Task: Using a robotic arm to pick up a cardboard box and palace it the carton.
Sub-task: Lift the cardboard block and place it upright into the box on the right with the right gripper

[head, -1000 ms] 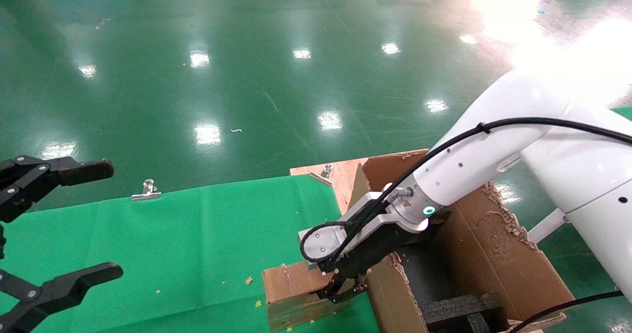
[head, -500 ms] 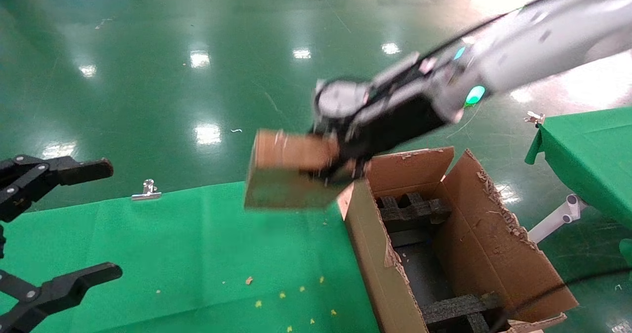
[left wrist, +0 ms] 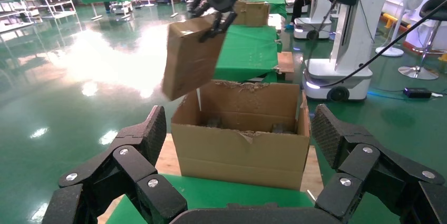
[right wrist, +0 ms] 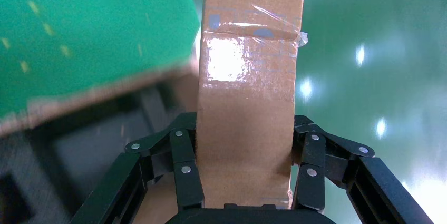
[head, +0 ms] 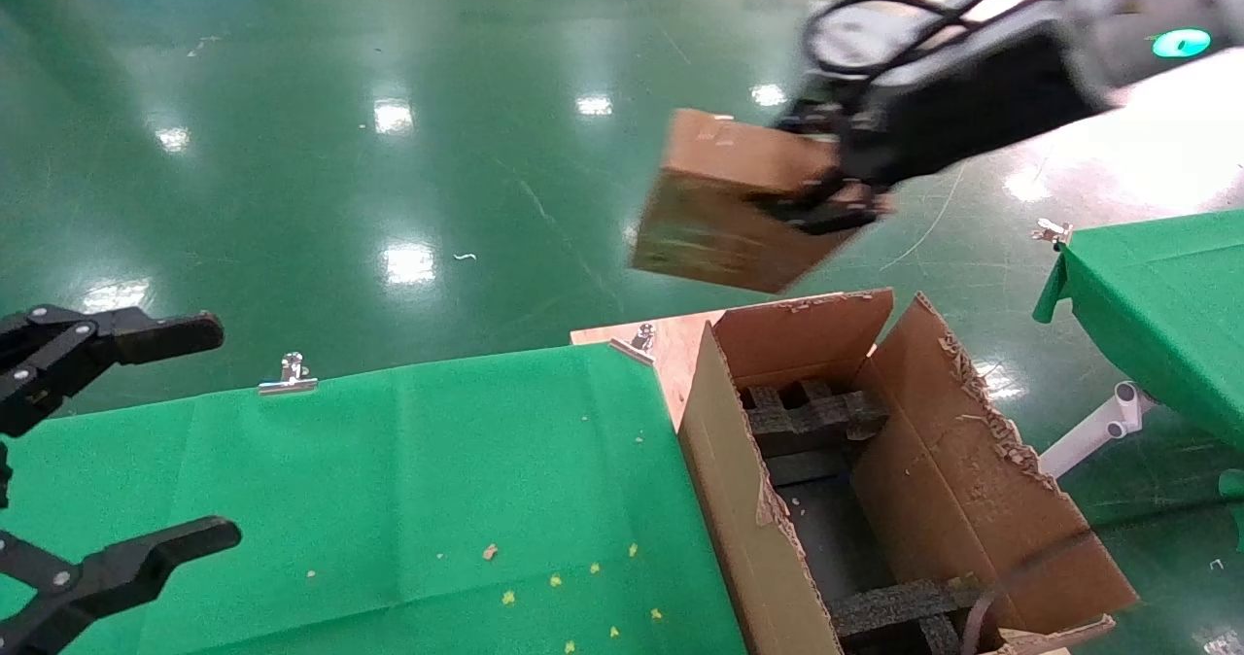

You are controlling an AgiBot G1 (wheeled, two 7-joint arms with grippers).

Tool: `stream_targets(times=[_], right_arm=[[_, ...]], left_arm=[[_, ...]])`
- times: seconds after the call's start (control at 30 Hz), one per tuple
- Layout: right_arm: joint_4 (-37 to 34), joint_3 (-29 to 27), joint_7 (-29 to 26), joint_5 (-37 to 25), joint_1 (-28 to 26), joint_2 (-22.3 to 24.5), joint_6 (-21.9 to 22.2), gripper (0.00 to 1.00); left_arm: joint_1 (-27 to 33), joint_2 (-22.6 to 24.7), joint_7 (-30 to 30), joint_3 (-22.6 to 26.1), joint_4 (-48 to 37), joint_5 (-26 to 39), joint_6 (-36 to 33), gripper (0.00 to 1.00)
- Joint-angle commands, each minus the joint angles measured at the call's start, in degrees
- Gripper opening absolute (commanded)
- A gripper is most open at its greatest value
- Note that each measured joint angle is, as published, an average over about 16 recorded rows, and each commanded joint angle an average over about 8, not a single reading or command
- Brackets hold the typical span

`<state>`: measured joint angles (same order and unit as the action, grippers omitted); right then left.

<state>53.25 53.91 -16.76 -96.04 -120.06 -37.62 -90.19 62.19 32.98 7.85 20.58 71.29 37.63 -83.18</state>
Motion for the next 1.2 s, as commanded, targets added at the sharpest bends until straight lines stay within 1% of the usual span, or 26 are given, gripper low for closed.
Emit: stream_targets(times=[0.03, 0.33, 0.47, 0.63, 0.77, 1.0, 1.2], right_arm=[[1.6, 1.2, -2.6, -1.7, -0.7, 2.8, -0.2, 0.00], [9.3, 3.6, -13.2, -0.5, 1.9, 12.4, 0.4, 0.00], [11.5, 4.0, -18.4, 1.0, 4.1, 15.8, 1.9, 0.00], [12.7, 4.0, -25.5, 4.8, 8.5, 19.8, 6.3, 0.00], [14.3, 4.8, -30.4, 6.6, 12.4, 22.5, 10.2, 0.00], [18.1, 7.2, -38.3, 6.9, 18.3, 25.7, 16.1, 0.00], [21.0, 9.5, -44.7, 6.6, 23.1, 27.9, 22.4, 0.00]], left_arm=[[0.0, 0.0, 0.0, 0.0, 0.0, 0.0, 0.0, 1.00], [0.0, 0.0, 0.0, 0.0, 0.0, 0.0, 0.0, 1.00], [0.0, 0.0, 0.0, 0.0, 0.0, 0.0, 0.0, 1.00], [0.0, 0.0, 0.0, 0.0, 0.0, 0.0, 0.0, 1.00], [0.0, 0.0, 0.0, 0.0, 0.0, 0.0, 0.0, 1.00], [0.0, 0.0, 0.0, 0.0, 0.0, 0.0, 0.0, 1.00], [0.0, 0.0, 0.0, 0.0, 0.0, 0.0, 0.0, 1.00]])
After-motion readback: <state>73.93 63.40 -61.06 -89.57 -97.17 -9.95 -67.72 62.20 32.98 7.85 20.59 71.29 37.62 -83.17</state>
